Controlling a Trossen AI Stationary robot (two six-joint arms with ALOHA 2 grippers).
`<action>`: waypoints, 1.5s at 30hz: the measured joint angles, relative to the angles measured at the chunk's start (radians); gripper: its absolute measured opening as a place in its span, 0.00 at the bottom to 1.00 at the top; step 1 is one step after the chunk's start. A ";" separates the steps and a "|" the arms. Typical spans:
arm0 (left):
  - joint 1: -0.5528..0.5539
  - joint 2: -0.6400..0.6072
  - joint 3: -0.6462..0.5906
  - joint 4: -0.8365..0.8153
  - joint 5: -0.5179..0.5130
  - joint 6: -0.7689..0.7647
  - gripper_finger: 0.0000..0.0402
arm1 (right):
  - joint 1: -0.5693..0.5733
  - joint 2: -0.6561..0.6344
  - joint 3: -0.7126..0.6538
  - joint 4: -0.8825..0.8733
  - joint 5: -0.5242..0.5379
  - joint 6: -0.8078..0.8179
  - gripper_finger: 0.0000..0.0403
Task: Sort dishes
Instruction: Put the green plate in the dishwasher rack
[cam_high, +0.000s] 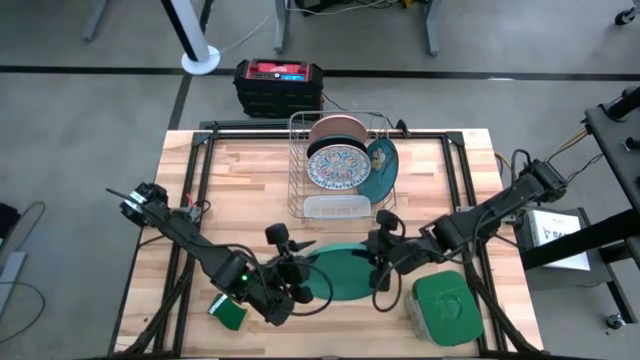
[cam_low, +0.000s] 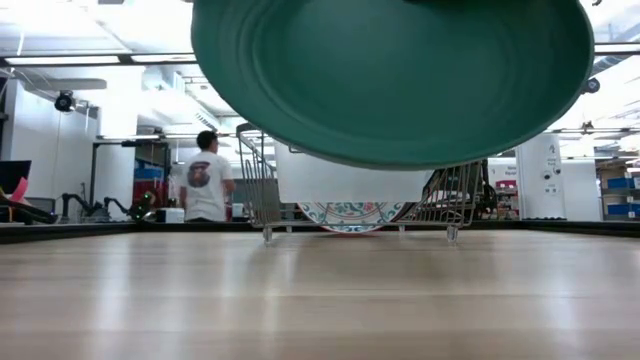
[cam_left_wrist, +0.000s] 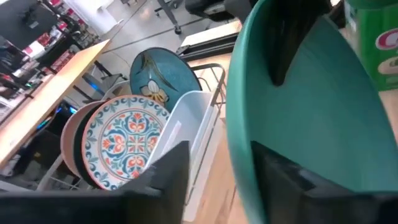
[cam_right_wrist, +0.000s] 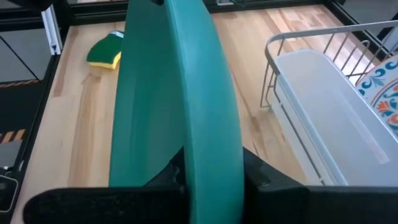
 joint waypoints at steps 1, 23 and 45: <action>0.000 0.000 0.000 -0.017 -0.005 -0.001 0.47 | 0.000 -0.007 0.000 -0.011 0.001 0.001 0.09; -0.003 -0.065 -0.002 -0.600 -0.025 -0.350 0.73 | 0.004 -0.314 0.001 -0.231 0.155 -0.017 0.08; -0.004 -0.070 -0.033 -0.813 -0.055 -0.541 0.72 | -0.093 -0.451 0.000 0.171 0.450 -0.607 0.08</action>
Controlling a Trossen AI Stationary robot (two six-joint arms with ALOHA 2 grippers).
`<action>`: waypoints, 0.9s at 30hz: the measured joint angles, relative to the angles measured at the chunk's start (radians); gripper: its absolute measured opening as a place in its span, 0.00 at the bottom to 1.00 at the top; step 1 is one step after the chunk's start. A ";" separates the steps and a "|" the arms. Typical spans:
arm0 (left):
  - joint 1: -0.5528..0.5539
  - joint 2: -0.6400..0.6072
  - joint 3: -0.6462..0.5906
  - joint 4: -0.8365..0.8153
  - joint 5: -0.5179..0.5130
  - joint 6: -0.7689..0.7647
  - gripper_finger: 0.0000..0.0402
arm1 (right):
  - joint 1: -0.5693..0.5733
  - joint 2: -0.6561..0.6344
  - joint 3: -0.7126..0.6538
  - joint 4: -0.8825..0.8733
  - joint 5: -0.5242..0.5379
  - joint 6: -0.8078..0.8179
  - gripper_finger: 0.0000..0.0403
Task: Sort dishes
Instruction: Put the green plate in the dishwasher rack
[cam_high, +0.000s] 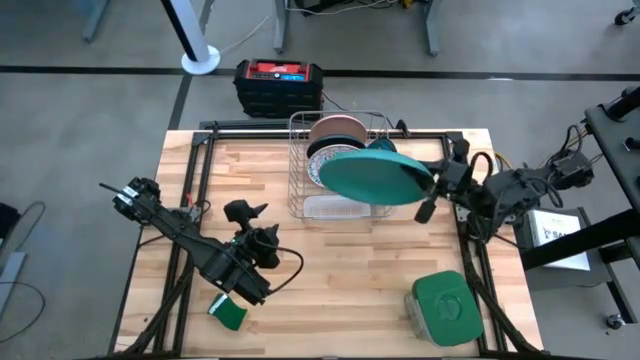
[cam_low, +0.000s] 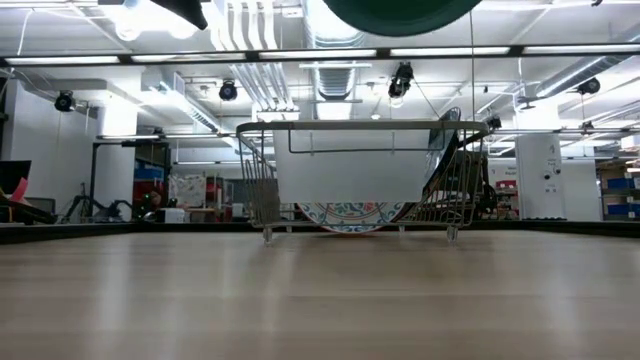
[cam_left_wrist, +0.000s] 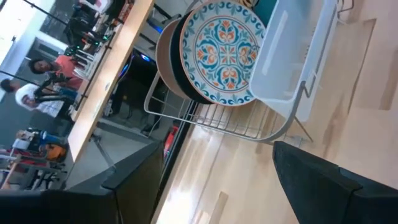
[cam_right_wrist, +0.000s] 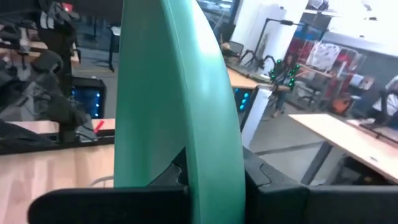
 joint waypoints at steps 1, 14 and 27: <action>0.000 0.000 -0.001 0.000 -0.004 -0.001 0.72 | -0.017 0.005 -0.002 0.001 -0.038 -0.002 0.08; 0.000 0.000 -0.003 0.000 -0.007 -0.006 0.72 | -0.250 0.078 -0.046 0.075 -0.199 -0.172 0.08; 0.001 0.000 -0.004 0.000 -0.032 -0.005 0.72 | -0.438 0.255 -0.049 0.074 -0.342 -0.208 0.08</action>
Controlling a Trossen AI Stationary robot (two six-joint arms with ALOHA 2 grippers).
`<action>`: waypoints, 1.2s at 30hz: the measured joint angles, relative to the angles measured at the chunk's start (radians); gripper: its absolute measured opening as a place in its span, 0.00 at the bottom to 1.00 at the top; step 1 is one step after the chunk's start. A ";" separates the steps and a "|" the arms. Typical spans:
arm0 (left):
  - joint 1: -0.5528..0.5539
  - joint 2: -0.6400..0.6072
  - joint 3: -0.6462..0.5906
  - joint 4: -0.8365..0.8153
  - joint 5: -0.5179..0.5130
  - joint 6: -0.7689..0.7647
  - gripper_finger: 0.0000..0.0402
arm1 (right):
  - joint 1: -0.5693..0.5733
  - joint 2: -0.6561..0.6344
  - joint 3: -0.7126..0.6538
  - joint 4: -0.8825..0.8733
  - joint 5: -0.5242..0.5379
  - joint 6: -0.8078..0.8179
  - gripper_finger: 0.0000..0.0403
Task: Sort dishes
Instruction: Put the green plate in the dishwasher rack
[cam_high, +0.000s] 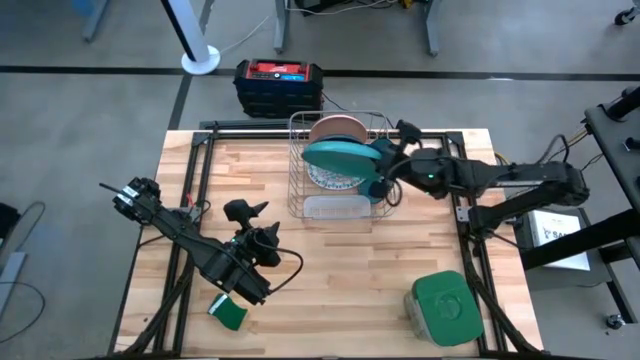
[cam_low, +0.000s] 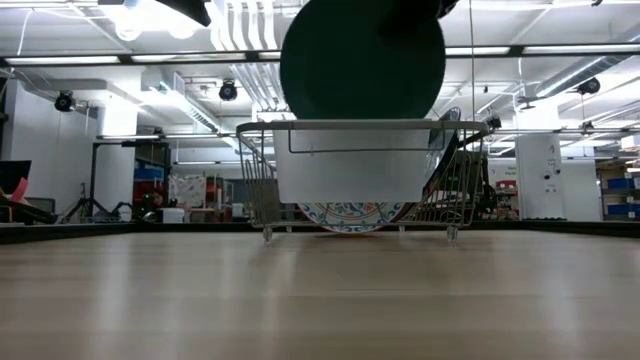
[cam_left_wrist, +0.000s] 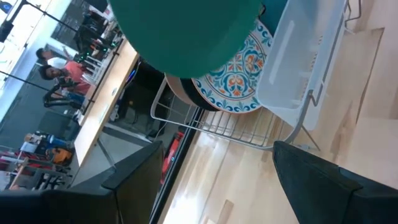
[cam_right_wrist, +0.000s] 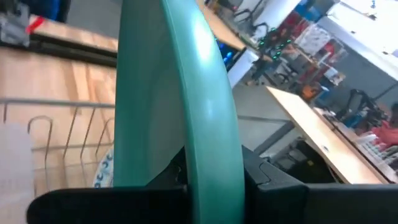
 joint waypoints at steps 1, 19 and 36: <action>0.000 0.000 0.000 0.000 0.000 0.000 0.72 | -0.005 0.011 0.000 0.001 -0.022 0.003 0.08; 0.000 0.000 0.000 0.000 0.001 -0.004 0.72 | -0.028 0.171 0.000 -0.057 -0.107 0.026 0.08; 0.000 0.000 0.000 0.000 0.001 -0.011 0.72 | -0.051 0.251 0.000 -0.042 -0.110 0.056 0.15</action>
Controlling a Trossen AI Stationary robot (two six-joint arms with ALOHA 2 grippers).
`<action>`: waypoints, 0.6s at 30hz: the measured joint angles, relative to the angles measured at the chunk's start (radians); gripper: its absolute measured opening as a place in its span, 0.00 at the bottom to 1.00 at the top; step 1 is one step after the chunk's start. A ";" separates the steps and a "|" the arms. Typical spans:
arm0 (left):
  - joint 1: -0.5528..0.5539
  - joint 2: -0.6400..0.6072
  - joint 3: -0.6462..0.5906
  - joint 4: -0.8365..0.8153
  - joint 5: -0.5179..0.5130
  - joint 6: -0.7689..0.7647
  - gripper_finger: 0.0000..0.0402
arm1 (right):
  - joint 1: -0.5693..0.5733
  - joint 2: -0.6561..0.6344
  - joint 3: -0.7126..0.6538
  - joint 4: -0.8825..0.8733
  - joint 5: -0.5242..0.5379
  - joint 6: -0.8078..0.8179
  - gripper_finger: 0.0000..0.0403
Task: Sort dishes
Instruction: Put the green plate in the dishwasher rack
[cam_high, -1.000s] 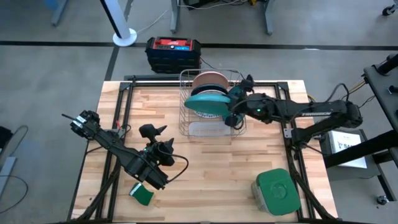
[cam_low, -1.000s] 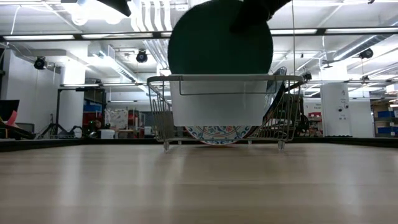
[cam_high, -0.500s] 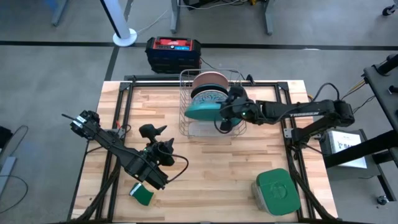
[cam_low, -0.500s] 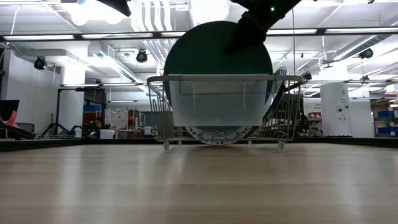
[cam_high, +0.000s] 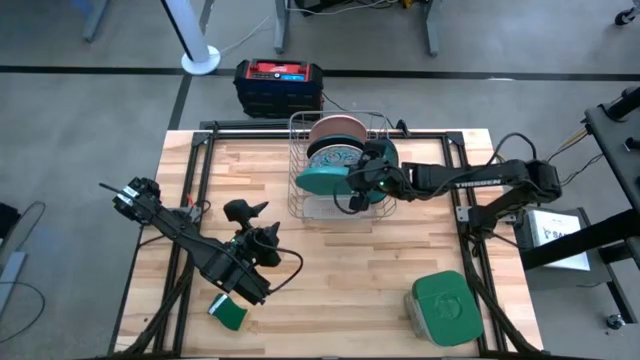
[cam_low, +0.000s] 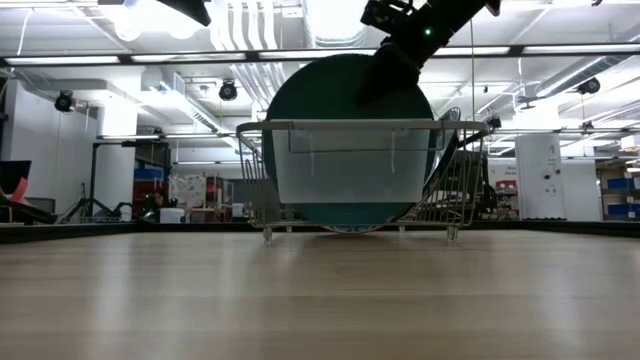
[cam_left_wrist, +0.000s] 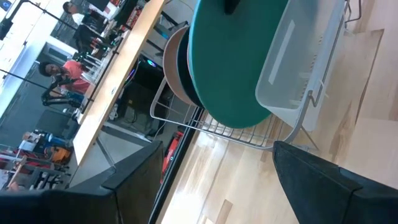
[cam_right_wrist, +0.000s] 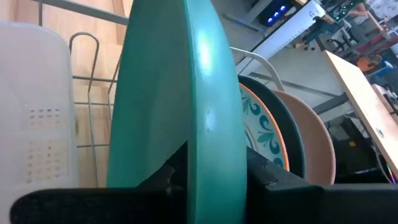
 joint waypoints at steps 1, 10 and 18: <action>0.000 0.000 0.000 0.000 0.000 0.000 0.72 | -0.004 0.002 0.000 0.000 -0.003 0.001 0.14; 0.000 0.000 0.000 0.000 -0.003 0.000 0.72 | -0.043 -0.006 0.002 -0.007 -0.047 0.034 0.18; 0.000 0.000 0.000 0.000 -0.024 0.000 0.72 | -0.096 -0.008 0.002 -0.013 -0.103 0.067 0.35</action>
